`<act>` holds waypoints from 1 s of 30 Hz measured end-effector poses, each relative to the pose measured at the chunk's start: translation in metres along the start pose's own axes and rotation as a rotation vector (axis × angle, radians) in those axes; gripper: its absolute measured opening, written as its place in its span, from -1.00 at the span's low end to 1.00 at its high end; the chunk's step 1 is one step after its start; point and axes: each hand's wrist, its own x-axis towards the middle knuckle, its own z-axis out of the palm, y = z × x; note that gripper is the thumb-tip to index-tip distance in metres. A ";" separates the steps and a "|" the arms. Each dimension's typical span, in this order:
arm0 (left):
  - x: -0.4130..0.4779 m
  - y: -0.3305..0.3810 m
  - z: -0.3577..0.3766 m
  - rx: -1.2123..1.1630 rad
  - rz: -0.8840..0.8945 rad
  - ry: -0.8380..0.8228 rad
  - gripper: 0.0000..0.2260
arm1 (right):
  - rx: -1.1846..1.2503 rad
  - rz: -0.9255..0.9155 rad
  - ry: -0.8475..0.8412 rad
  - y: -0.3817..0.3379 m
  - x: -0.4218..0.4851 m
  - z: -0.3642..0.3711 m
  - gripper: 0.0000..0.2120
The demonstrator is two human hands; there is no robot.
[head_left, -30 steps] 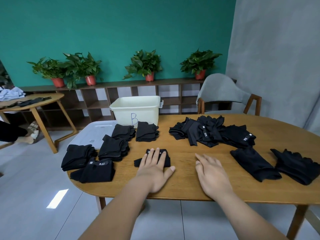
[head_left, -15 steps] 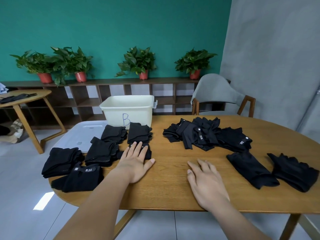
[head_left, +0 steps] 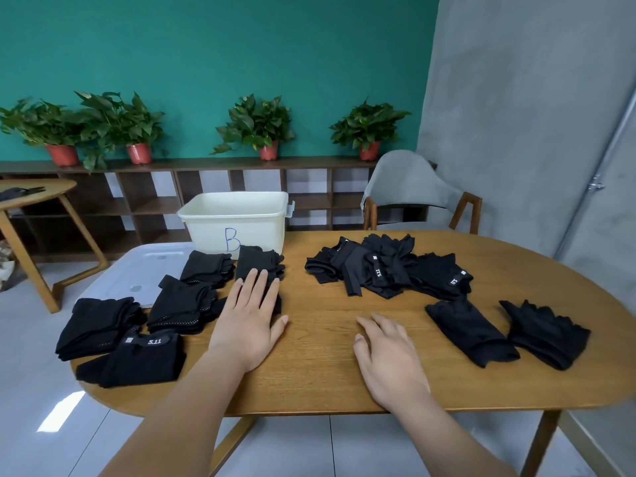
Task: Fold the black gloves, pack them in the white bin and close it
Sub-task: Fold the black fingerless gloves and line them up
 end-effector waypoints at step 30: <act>-0.043 0.122 -0.031 -0.430 0.097 -0.066 -0.45 | -0.233 0.341 0.535 0.042 0.004 -0.024 -0.43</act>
